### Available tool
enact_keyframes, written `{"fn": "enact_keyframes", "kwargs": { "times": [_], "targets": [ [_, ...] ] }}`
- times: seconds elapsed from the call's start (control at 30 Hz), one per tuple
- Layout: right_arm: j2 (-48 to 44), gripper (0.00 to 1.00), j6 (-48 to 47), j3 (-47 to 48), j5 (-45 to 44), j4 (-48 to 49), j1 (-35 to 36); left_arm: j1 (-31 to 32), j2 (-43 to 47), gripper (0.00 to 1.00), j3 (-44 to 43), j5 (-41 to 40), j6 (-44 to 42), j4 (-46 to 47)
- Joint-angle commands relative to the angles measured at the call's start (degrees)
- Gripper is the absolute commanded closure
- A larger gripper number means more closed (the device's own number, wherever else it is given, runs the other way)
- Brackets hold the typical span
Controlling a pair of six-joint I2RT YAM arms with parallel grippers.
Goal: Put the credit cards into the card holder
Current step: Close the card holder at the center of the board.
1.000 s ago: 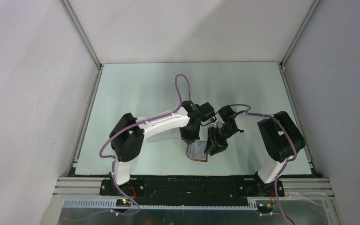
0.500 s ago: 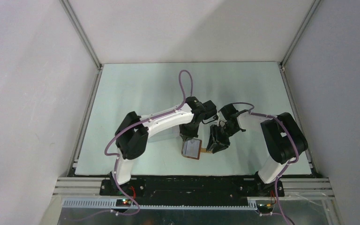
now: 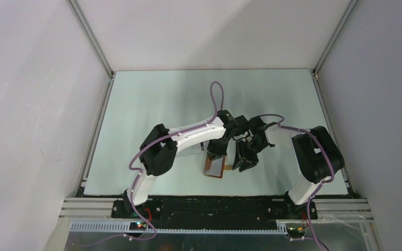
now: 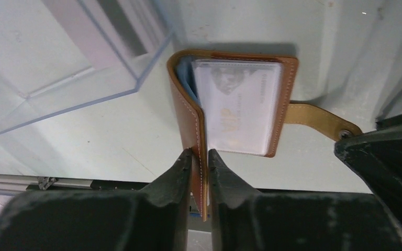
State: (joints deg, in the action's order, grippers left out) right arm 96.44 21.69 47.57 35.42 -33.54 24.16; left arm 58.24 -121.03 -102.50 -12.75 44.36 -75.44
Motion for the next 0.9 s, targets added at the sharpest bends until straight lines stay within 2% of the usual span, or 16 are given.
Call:
{"fn": "enact_keyframes", "kwargs": {
  "times": [0.0,0.13,0.23,0.43,0.6,0.73,0.87],
  "targets": [
    [-1.01,0.55,-2.21,0.83,-4.81,-1.42,-0.47,0.94,-2.66,0.75,-3.82,3.25,-0.09,0.42],
    [-1.03,0.56,-1.91,0.81,-3.44,-0.71,-0.67,1.48,-3.4,0.59,-6.04,6.96,0.34,2.33],
    [-0.63,0.56,-1.36,0.83,-1.81,0.51,-1.18,1.66,-3.11,0.54,-5.37,10.11,0.61,5.61],
    [-0.07,0.62,-0.17,0.83,1.98,2.8,-2.3,1.42,-0.88,0.53,1.42,16.33,1.35,14.33],
    [1.26,0.76,0.38,0.79,3.49,4.1,-2.22,0.38,1.69,0.53,9.87,21.36,3.35,22.93],
    [1.47,0.83,0.94,0.86,4.45,4.93,-2.23,-0.84,4.17,0.53,16.32,23.38,4.78,29.3],
    [1.1,0.9,1.34,0.8,6.17,5.47,-2.34,-1.89,10.58,0.52,21.52,23.9,5.83,36.5]
  ]
}}
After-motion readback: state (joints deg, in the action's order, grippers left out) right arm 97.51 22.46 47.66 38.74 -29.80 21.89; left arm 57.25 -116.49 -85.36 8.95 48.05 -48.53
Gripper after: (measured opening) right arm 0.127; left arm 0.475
